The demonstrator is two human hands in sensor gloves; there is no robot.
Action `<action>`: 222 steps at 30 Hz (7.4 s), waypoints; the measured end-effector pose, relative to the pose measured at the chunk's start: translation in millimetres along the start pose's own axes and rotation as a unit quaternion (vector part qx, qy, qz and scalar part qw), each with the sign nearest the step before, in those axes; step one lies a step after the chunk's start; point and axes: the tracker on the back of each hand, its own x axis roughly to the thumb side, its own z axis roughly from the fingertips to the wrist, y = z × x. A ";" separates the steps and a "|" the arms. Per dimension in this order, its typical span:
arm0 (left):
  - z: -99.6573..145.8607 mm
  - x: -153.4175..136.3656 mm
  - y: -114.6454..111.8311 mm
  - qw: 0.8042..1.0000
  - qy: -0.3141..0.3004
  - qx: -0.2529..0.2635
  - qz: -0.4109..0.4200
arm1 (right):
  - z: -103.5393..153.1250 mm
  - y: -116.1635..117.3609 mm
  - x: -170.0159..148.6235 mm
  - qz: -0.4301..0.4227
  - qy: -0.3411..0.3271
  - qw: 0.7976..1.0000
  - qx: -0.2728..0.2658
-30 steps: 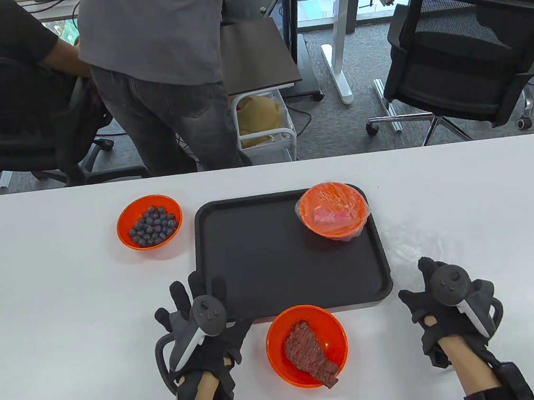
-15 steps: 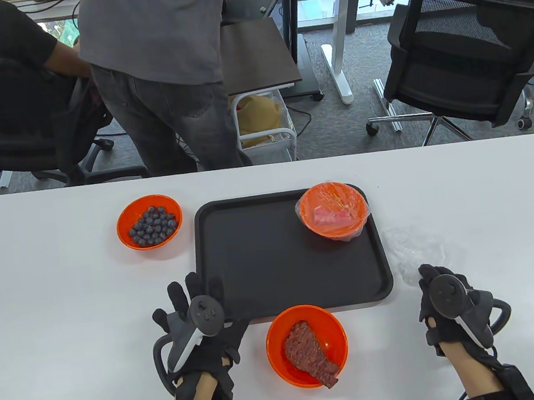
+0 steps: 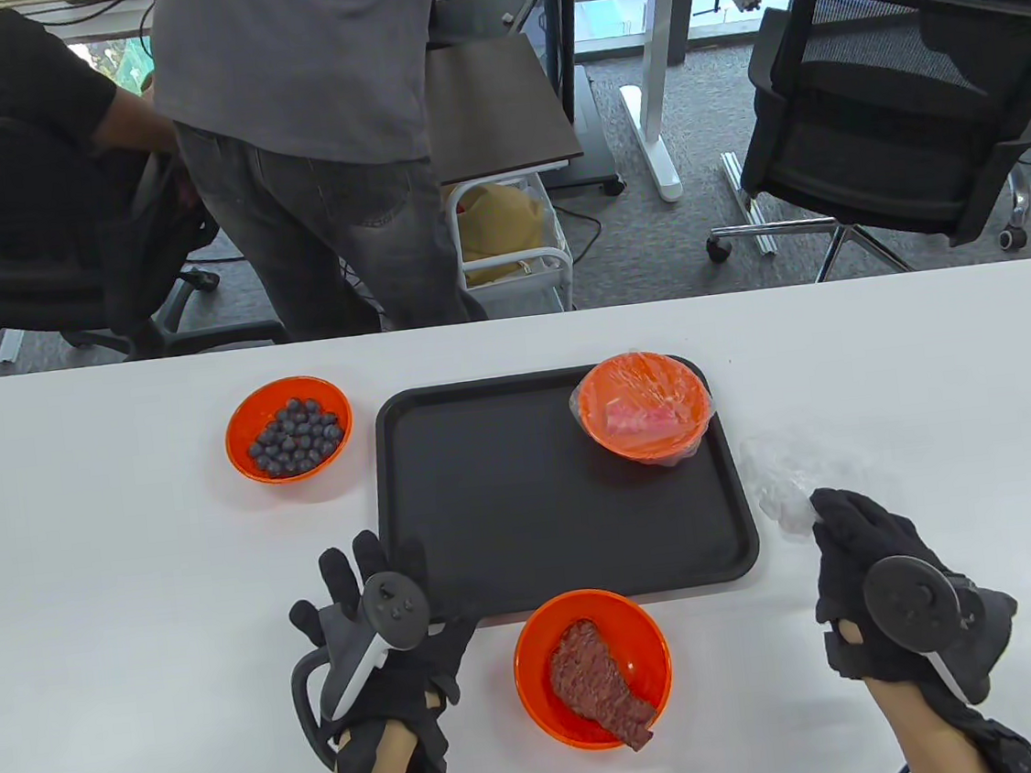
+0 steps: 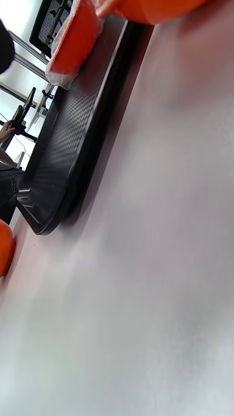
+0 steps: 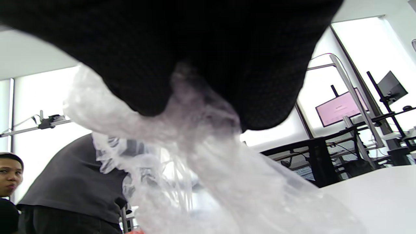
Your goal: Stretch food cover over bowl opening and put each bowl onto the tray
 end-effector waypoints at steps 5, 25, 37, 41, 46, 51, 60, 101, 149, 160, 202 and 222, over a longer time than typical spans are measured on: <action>0.7 0.4 1.0 1.000 0.006 0.003 -0.015 | 4.8 -12.7 29.4 -0.043 -0.051 0.998 -0.020; 37.4 38.4 26.5 0.973 -0.176 0.026 0.145 | 35.5 12.5 135.0 -0.160 -0.162 0.974 0.018; 37.7 43.0 20.1 0.907 -0.213 -0.039 0.360 | 66.6 32.7 172.4 -0.189 -0.276 0.940 0.072; 36.6 45.3 15.2 0.892 -0.207 -0.054 0.399 | 74.7 39.5 179.8 -0.188 -0.304 0.928 0.106; 33.6 37.9 14.6 0.889 -0.178 -0.016 0.422 | 74.9 47.4 171.6 -0.237 -0.313 0.905 0.161; 32.2 26.3 17.2 0.865 -0.191 -0.006 0.463 | 59.8 37.6 142.3 -0.336 -0.237 0.901 0.140; 32.3 29.8 26.9 0.794 -0.339 -0.090 0.497 | 20.9 51.3 65.7 -0.396 0.050 0.908 0.124; 47.2 37.2 24.3 0.831 -0.302 0.063 0.463 | 46.8 71.0 111.3 -0.572 -0.034 0.758 0.311; 36.8 41.9 -24.0 0.790 -0.205 -0.070 0.573 | 55.8 83.4 73.9 -0.700 0.154 0.656 0.239; 43.0 20.8 -17.3 0.776 -0.176 0.013 0.605 | 58.0 69.7 76.2 -0.584 0.109 0.776 0.211; 75.9 28.3 -48.9 0.953 -0.015 0.083 0.292 | 104.6 72.6 68.2 -0.424 0.143 0.866 0.224; 70.4 30.5 -73.7 0.967 0.011 0.054 0.248 | 110.1 87.4 57.7 -0.324 0.153 0.907 0.223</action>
